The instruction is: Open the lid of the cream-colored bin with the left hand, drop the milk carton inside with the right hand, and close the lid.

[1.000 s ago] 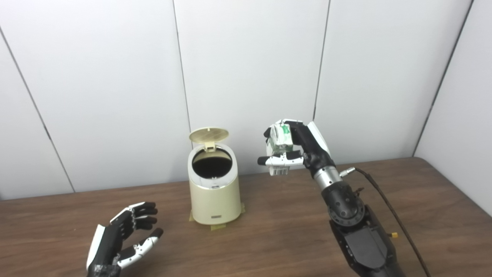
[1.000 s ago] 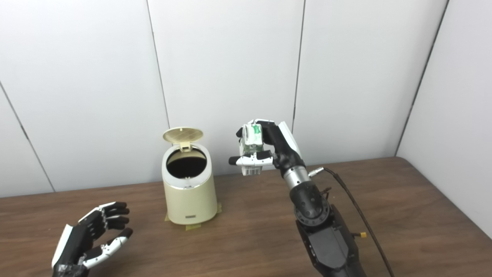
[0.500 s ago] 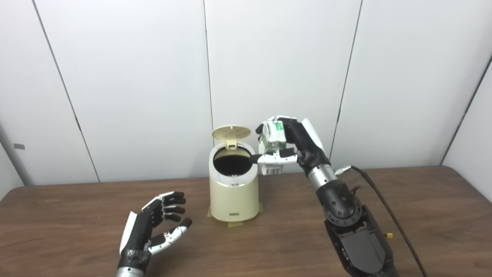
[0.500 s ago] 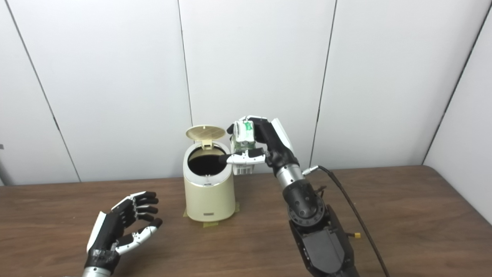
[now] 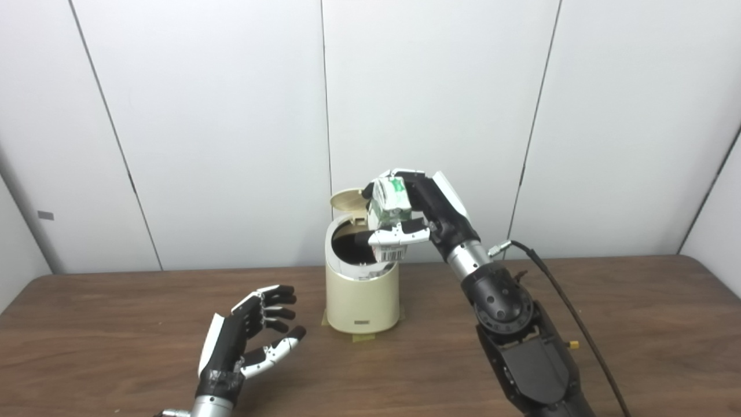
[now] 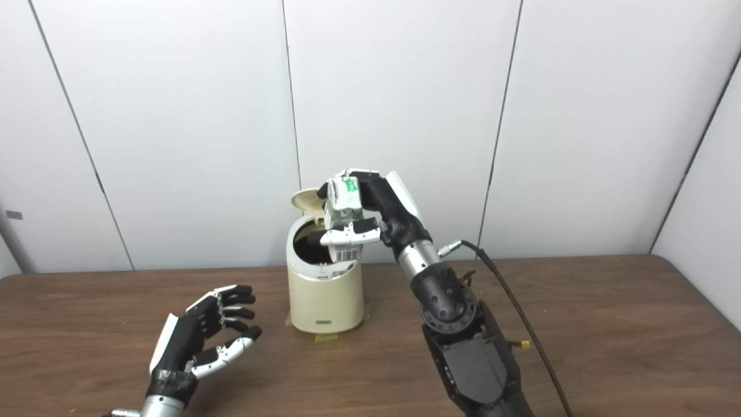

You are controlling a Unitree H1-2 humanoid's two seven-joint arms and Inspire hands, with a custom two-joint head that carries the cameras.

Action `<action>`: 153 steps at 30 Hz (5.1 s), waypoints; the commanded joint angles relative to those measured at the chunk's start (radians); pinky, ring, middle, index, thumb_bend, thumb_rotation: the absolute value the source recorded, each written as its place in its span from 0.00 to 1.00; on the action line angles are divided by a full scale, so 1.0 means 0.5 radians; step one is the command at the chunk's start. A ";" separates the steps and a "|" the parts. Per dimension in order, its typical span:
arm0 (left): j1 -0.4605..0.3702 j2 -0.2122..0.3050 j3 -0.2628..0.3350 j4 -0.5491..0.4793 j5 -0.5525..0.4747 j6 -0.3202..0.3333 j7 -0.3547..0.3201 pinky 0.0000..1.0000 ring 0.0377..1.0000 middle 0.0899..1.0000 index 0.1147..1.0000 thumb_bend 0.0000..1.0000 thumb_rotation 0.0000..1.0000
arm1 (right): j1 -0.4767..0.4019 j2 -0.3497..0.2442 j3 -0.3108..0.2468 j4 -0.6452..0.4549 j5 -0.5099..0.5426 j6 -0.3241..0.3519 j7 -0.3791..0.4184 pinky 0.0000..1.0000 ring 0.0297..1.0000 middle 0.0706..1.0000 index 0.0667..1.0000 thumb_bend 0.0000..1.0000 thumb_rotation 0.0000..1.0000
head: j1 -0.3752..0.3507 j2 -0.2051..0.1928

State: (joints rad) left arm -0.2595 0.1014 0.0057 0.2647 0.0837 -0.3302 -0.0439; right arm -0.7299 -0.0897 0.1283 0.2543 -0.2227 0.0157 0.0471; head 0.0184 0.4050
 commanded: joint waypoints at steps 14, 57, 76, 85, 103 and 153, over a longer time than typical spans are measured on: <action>0.057 -0.094 -0.095 0.011 0.098 -0.036 0.072 0.52 0.60 0.68 0.67 0.56 0.00 | -0.371 0.018 0.058 0.575 -0.037 -0.623 -0.035 0.30 0.37 0.44 0.50 0.52 0.00 | 0.063 0.027; 0.116 -0.124 -0.156 -0.089 0.089 0.070 0.097 0.52 0.59 0.66 0.66 0.56 0.00 | -0.631 -0.013 0.361 1.174 -0.071 -0.971 -0.381 0.32 0.38 0.44 0.49 0.52 0.00 | 0.113 0.042; 0.128 -0.117 -0.152 -0.101 0.023 0.064 0.046 0.52 0.60 0.66 0.65 0.56 0.00 | -0.703 -0.112 0.574 1.167 -0.141 -0.971 -0.495 0.34 0.37 0.44 0.50 0.51 0.00 | 0.105 0.055; 0.138 -0.116 -0.159 -0.124 -0.013 0.055 -0.002 0.55 0.62 0.66 0.64 0.56 0.05 | -0.748 -0.138 0.630 1.212 -0.131 -0.971 -0.523 0.34 0.38 0.44 0.50 0.51 0.00 | 0.116 0.057; 0.143 -0.120 -0.153 -0.125 -0.024 0.056 -0.013 0.55 0.62 0.66 0.63 0.56 0.04 | -0.765 -0.169 0.798 1.257 -0.147 -0.971 -0.681 0.35 0.38 0.44 0.50 0.52 0.00 | 0.121 0.065; 0.148 -0.110 -0.146 -0.158 -0.009 0.072 -0.008 0.56 0.62 0.65 0.62 0.56 0.01 | -0.648 -0.201 0.690 1.335 -0.343 -0.969 -0.373 0.50 0.59 0.48 0.45 0.53 0.00 | 0.098 0.104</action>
State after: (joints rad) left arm -0.2109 0.0436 -0.0650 0.1815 0.0762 -0.2827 -0.0490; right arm -1.0234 -0.1635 0.4959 0.9262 -0.3873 -0.4543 -0.1347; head 0.0660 0.4556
